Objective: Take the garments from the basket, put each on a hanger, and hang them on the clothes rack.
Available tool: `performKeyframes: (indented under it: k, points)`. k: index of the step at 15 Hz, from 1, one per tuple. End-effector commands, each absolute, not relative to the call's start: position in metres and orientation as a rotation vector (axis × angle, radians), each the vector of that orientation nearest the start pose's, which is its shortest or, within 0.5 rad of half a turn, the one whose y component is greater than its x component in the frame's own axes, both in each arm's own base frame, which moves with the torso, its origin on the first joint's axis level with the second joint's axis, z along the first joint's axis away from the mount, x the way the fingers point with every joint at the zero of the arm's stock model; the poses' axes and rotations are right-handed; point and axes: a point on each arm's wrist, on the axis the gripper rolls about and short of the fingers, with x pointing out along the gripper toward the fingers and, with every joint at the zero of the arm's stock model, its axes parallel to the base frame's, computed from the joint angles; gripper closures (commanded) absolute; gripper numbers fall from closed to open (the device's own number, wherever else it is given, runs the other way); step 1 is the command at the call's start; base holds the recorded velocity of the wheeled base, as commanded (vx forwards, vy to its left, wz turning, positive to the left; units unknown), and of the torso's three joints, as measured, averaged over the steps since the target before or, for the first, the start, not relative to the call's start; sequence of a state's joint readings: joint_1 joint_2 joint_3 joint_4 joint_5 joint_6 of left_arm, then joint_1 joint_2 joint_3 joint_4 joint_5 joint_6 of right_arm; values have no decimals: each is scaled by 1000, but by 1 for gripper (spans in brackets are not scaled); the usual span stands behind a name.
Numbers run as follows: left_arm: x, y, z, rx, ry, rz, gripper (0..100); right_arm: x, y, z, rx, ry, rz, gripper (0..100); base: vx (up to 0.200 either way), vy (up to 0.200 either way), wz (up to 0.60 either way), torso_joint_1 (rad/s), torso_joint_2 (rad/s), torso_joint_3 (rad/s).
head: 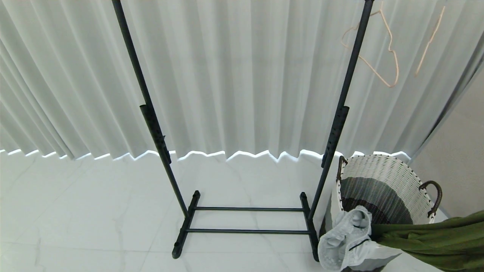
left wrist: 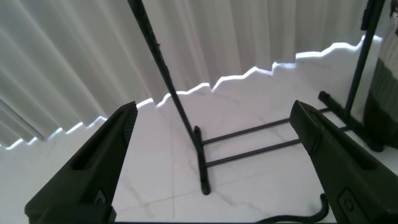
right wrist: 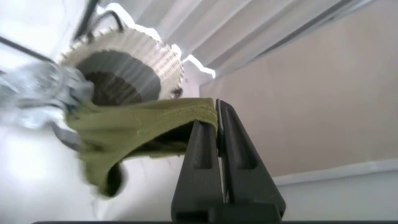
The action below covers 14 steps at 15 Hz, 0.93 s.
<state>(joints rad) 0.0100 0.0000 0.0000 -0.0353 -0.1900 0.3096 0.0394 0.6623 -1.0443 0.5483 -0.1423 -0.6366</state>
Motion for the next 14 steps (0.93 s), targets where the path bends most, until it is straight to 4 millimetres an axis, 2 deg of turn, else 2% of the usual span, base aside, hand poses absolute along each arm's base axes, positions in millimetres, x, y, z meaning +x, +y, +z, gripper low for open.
performKeyframes:
  k: [1, 6, 8, 11, 12, 14]
  points:
    - [-23, -5, 80, 333, -67, -176, 0, 0, -3, 301, -650, 203, -43, 100, 0, 0, 0, 0, 0, 0]
    - [-23, -5, 80, 370, -75, -204, 0, 12, -2, 301, -657, 220, 46, 100, 0, 0, 0, 0, 0, 0]
    - [-24, -6, 80, 423, -86, -234, 0, 22, 4, 298, -665, 235, 242, 100, 0, 0, 0, 0, 0, 0]
    - [-25, -9, 80, 546, -144, -390, 0, 38, 19, 296, -604, 233, 503, 100, 0, 0, 0, 0, 0, 0]
    - [-25, -10, 80, 530, -140, -409, 0, 43, 25, 295, -576, 250, 564, 100, 0, 0, 0, 0, 0, 0]
    - [-25, -9, 80, 354, -100, -397, 0, 48, 33, 294, -552, 268, 626, 100, 0, 0, 0, 0, 0, 0]
